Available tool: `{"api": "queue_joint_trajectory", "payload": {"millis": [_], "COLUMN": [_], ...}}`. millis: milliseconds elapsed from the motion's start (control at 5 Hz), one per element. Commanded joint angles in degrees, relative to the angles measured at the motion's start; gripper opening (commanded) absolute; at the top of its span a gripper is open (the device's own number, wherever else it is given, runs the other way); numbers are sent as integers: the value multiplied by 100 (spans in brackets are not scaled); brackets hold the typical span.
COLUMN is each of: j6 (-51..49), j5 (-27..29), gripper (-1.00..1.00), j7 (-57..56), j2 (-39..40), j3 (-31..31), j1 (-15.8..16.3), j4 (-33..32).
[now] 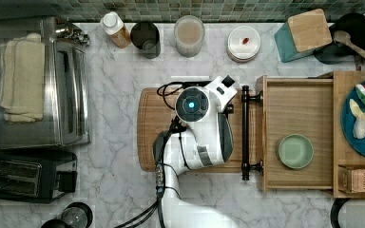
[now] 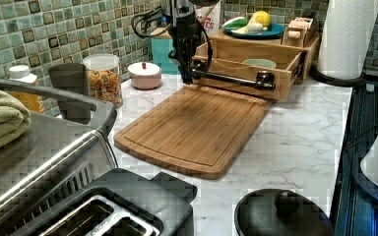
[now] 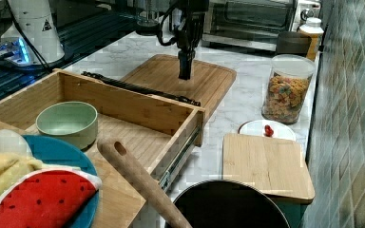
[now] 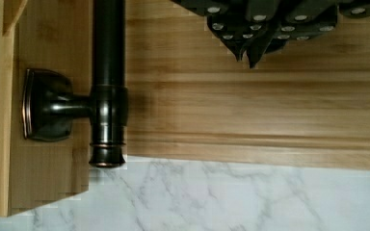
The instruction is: Close the drawer.
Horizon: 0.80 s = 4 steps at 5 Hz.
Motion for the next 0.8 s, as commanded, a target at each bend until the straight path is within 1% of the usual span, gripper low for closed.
{"api": "queue_joint_trajectory", "payload": {"millis": [200, 400, 800], "j6": [28, 6, -123], "j5": [-147, -19, 286], "gripper": [-100, -100, -100], "j7": [-133, -421, -1366], "j2": [48, 159, 302], "j3": [-308, -346, -480], "j1": [-227, -426, -924], "j4": [-141, -38, 233]}}
